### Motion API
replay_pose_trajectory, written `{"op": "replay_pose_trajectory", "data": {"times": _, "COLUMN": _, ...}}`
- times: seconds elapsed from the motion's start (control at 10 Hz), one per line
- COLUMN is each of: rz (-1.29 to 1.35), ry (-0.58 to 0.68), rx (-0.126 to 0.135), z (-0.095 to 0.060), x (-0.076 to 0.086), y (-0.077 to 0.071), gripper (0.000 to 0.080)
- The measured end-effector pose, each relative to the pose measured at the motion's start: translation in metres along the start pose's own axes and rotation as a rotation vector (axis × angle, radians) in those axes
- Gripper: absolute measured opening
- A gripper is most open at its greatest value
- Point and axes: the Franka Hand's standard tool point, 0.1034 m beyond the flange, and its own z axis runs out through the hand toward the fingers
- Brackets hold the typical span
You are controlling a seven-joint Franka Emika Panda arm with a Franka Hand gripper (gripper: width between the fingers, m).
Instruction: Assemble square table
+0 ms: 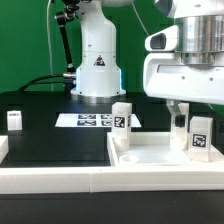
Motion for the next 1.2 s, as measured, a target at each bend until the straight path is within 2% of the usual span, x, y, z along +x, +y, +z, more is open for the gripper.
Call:
{"op": "replay_pose_trajectory", "data": {"times": 0.7, "rz": -0.435, "ry": 0.005, "rx": 0.0, "z": -0.001, "x": 0.0021, "y": -0.0004, "gripper": 0.0649}}
{"op": "replay_pose_trajectory", "data": {"times": 0.9, "rz": -0.426, "ry": 0.005, "rx": 0.0, "z": -0.001, "x": 0.0021, "y": -0.0003, "gripper": 0.0386}}
{"op": "replay_pose_trajectory", "data": {"times": 1.0, "rz": -0.425, "ry": 0.005, "rx": 0.0, "z": -0.001, "x": 0.0022, "y": -0.0004, "gripper": 0.0287}}
{"op": "replay_pose_trajectory", "data": {"times": 1.2, "rz": -0.399, "ry": 0.005, "rx": 0.0, "z": -0.001, "x": 0.0022, "y": -0.0004, "gripper": 0.0288}}
